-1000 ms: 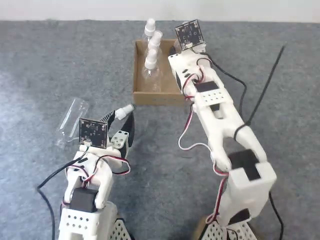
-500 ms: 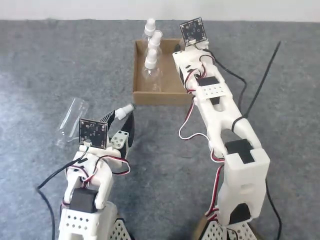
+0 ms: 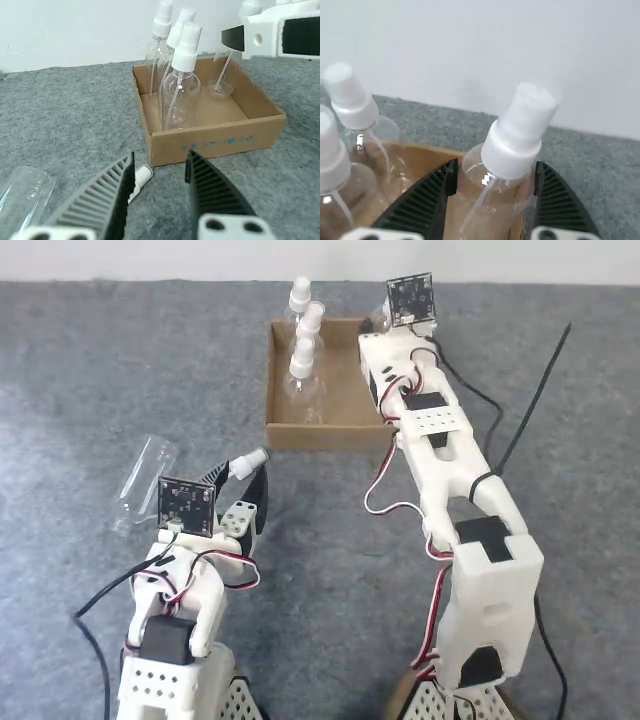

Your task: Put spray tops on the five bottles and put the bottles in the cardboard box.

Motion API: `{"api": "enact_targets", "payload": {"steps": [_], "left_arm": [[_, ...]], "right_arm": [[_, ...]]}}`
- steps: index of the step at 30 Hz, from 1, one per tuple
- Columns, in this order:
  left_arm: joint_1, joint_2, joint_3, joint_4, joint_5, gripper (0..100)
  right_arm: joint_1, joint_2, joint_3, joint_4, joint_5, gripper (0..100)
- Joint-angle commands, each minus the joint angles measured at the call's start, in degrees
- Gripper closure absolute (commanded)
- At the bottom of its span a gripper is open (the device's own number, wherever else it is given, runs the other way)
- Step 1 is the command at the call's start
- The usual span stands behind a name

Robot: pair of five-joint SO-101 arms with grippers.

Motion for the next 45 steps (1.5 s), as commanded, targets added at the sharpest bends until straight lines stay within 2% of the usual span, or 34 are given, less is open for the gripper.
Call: {"api": "enact_targets", "payload": {"steps": [1,5,12,20,25,36,38,42,45], "left_arm": [[-0.18,-0.70,-1.36,0.26,-0.44,84],[-0.18,-0.70,-1.27,0.35,-0.44,84],[-1.05,-0.70,-1.19,0.35,-0.44,84],[-1.32,-0.70,-1.19,0.35,-0.44,84],[-1.32,-0.70,-1.27,0.35,-0.44,84],[-1.32,-0.70,-1.36,0.35,-0.44,84],[-1.32,-0.70,-1.36,0.35,-0.44,84],[-1.32,-0.70,-1.36,0.35,-0.44,84],[-1.32,-0.70,-1.36,0.35,-0.44,84]], "right_arm": [[0.75,1.10,-3.87,-6.64,-0.35,83.6],[0.57,4.18,-5.10,-9.63,-0.18,83.7],[0.92,10.77,-13.01,-5.41,-0.18,83.7],[0.75,12.53,-14.07,-3.56,0.00,83.2],[-0.04,12.53,-14.07,-0.48,6.68,83.1],[-1.27,12.53,-14.07,2.07,7.30,83.1],[-1.27,12.53,-14.07,2.07,7.30,80.9],[-1.27,12.53,-13.80,2.33,6.86,69.5],[-1.36,12.62,-13.71,2.33,6.86,68.7]]}}
